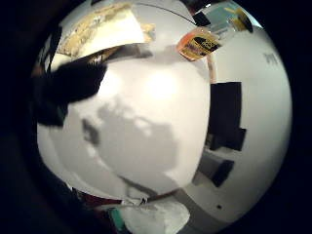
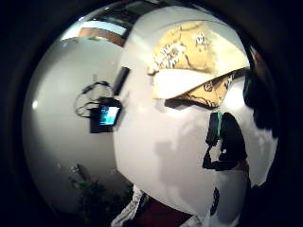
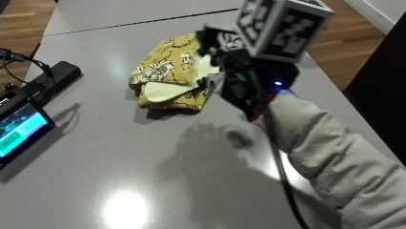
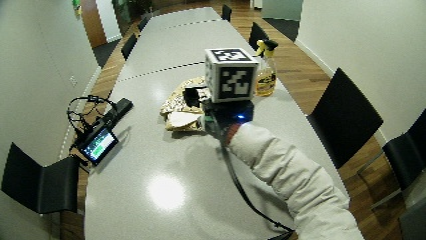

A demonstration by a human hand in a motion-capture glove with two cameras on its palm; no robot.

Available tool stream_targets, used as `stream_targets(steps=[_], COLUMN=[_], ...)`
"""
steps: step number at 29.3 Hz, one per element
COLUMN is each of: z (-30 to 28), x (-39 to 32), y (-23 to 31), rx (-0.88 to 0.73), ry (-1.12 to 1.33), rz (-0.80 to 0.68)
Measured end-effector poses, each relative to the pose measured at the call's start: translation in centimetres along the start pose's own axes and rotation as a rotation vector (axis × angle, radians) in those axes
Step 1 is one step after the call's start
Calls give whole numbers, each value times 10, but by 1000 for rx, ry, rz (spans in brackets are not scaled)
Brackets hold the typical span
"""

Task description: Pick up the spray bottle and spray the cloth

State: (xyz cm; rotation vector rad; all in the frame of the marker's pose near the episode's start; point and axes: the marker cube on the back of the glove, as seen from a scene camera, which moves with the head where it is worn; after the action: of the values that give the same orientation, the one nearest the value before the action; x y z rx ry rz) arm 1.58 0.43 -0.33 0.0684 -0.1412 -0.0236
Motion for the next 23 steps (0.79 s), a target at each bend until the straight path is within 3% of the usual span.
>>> stream_targets(steps=[6, 11, 17, 23], z=[-26, -33, -2, 10], x=[66, 170, 252, 286], y=[17, 0, -32, -22], rx=[292, 550, 506, 559], ry=[-569, -789, -888, -1036], rz=[-38, 186, 358, 346])
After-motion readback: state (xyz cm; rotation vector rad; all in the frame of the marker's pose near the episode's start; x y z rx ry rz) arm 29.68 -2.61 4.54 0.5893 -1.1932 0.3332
